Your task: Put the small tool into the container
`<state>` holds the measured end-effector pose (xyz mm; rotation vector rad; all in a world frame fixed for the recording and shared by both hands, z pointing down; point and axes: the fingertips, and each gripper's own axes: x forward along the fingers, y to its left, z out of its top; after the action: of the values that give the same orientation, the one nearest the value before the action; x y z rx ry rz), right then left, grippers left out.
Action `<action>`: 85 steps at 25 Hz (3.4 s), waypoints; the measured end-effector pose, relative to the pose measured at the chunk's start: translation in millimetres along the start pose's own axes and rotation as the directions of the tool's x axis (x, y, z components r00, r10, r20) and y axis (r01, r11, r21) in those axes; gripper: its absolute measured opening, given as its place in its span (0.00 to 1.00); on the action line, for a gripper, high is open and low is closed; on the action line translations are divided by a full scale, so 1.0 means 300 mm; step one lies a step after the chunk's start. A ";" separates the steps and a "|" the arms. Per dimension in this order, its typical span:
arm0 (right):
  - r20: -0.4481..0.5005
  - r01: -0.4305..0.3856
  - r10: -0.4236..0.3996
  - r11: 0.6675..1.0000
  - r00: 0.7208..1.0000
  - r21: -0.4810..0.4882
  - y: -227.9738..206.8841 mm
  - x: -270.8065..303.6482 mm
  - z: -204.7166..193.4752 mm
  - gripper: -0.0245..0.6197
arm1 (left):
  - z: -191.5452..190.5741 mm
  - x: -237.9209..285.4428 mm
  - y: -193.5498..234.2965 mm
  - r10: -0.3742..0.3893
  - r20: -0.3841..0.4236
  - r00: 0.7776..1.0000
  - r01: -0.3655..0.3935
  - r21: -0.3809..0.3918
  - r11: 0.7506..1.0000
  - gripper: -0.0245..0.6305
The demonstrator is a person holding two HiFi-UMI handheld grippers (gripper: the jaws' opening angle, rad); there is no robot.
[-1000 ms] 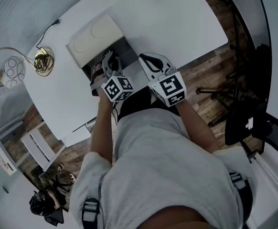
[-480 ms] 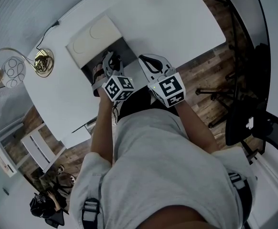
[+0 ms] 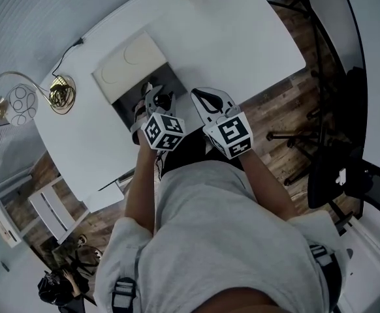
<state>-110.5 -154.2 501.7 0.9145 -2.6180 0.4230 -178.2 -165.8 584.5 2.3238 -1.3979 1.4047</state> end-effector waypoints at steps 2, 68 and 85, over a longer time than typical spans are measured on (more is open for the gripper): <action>-0.005 -0.003 0.003 1.000 1.000 0.010 0.001 -0.002 -0.006 0.08 | 0.003 0.009 -0.014 -0.025 -0.003 1.000 0.025 -0.019 1.000 0.23; 0.036 -0.290 0.292 0.955 0.956 -0.059 0.139 -0.080 0.089 0.08 | -0.006 -0.355 -0.044 0.288 0.068 0.955 -0.150 -0.726 0.671 0.24; 0.256 -0.236 0.290 0.947 0.922 -0.219 0.166 -0.274 0.441 0.08 | 0.140 -0.821 0.081 0.656 0.156 0.739 -0.280 -0.813 0.510 0.08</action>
<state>-109.9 -122.8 341.2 0.5992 -2.9985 0.1119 -207.6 -38.8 369.9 1.7497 -2.3260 0.1051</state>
